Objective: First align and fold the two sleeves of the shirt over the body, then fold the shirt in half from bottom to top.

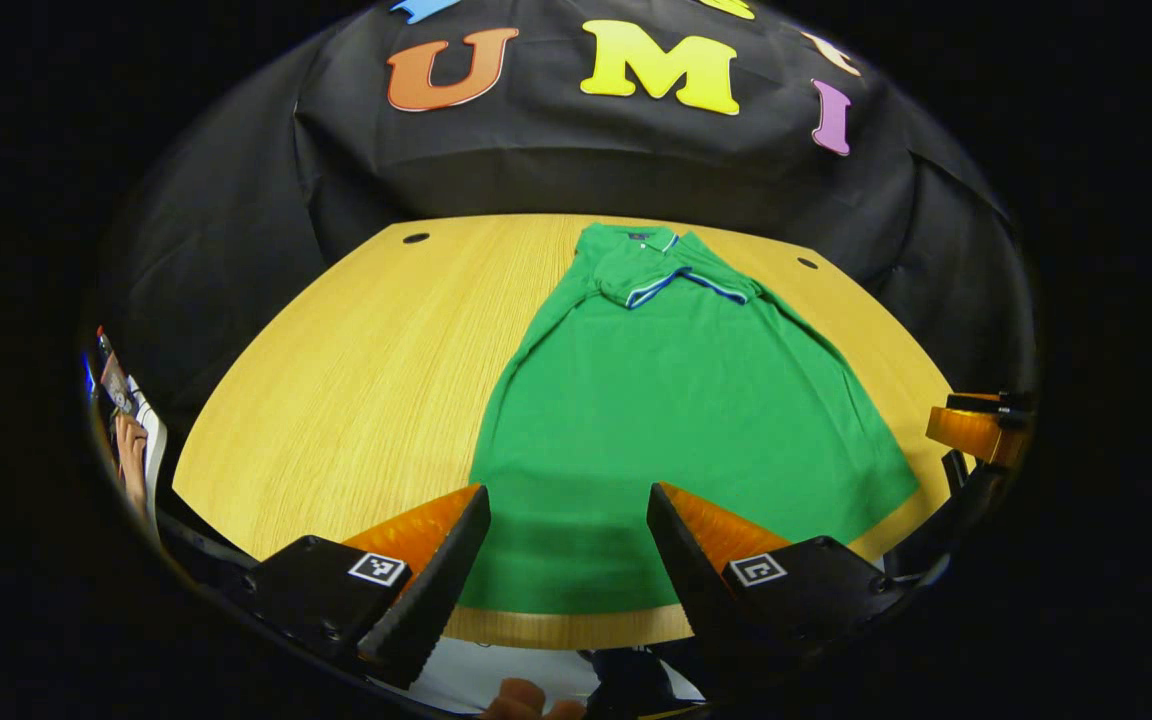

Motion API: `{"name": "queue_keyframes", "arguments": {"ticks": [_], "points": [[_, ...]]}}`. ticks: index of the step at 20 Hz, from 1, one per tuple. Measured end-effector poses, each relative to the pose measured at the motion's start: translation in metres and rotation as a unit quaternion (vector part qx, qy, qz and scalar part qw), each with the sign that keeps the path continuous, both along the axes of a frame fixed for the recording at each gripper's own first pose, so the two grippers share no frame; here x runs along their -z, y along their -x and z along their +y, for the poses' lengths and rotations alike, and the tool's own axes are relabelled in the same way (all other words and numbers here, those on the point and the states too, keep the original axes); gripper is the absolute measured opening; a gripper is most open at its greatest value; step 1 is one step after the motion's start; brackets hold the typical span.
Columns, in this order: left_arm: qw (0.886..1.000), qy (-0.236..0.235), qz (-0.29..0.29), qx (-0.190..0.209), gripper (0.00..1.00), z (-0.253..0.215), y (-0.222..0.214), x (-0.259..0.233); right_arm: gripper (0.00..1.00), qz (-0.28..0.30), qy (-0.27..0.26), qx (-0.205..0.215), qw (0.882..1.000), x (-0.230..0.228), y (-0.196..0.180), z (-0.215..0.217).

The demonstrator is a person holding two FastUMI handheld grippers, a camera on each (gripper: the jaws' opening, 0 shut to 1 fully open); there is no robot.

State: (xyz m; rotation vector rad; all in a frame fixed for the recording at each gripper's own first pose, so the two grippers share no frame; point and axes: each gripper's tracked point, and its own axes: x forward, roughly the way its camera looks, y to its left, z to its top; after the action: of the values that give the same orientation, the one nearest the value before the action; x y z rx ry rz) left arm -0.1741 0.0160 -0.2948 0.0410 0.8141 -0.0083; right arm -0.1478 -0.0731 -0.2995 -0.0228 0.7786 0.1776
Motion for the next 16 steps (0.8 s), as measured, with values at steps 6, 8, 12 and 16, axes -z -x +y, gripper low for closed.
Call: {"name": "queue_keyframes", "arguments": {"ticks": [6,8,12,16], "points": [[0.999,-0.016,0.033,-0.015,1.0,0.015,0.008,0.024,0.97,0.043,0.019,0.027,0.999,0.043,0.004,-0.011],[0.998,-0.013,0.055,-0.019,1.0,0.016,0.016,0.034,0.97,0.055,0.031,0.026,0.998,0.055,0.007,-0.012],[0.998,-0.017,0.05,-0.03,1.0,0.016,0.013,0.033,0.98,0.074,0.05,0.017,0.996,0.07,0.013,-0.011],[0.998,-0.017,0.042,-0.044,1.0,0.017,0.013,0.033,1.0,0.088,0.052,0.019,0.995,0.073,0.016,-0.008]]}}
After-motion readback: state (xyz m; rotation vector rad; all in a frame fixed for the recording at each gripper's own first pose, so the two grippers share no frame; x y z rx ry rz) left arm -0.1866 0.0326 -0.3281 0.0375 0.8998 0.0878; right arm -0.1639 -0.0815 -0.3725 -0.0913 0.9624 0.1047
